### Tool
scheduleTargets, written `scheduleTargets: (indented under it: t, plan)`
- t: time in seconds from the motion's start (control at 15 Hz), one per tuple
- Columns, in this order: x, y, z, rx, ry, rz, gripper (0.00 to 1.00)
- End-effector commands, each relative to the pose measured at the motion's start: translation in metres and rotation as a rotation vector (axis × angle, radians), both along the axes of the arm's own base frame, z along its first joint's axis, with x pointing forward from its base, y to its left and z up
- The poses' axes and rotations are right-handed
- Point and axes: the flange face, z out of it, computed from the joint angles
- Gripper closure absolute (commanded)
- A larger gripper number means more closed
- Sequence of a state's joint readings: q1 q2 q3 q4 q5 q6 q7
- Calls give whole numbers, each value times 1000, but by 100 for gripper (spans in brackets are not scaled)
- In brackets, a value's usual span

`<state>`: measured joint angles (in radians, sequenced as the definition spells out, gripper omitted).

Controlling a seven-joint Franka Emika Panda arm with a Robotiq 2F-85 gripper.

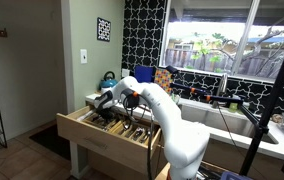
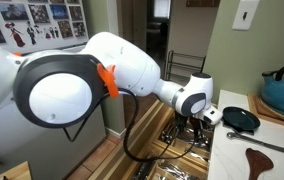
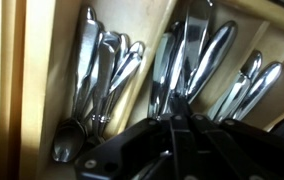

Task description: Pick up a silver tablespoon from the drawer and put it on the kitchen counter

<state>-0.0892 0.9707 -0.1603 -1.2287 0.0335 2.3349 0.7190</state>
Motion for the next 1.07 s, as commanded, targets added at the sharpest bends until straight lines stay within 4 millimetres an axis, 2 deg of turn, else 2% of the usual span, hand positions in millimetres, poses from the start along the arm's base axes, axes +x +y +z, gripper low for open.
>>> scheduleTargets:
  t: [0.0, 0.33, 0.4, 0.53, 0.67, 0.73, 1.0]
  plan:
    - [-2, -2, -2, 3, 1, 9, 100]
    - [-3, -3, 18, -12, -26, 2, 100]
    - [-3, -4, 20, -13, -31, 0, 96]
    - [-3, -6, 23, -17, -40, -3, 86]
    - [-2, -8, 24, -17, -40, -4, 72]
    - [-2, -8, 23, -18, -42, -5, 57]
    - [1, -8, 21, -20, -66, 13, 28]
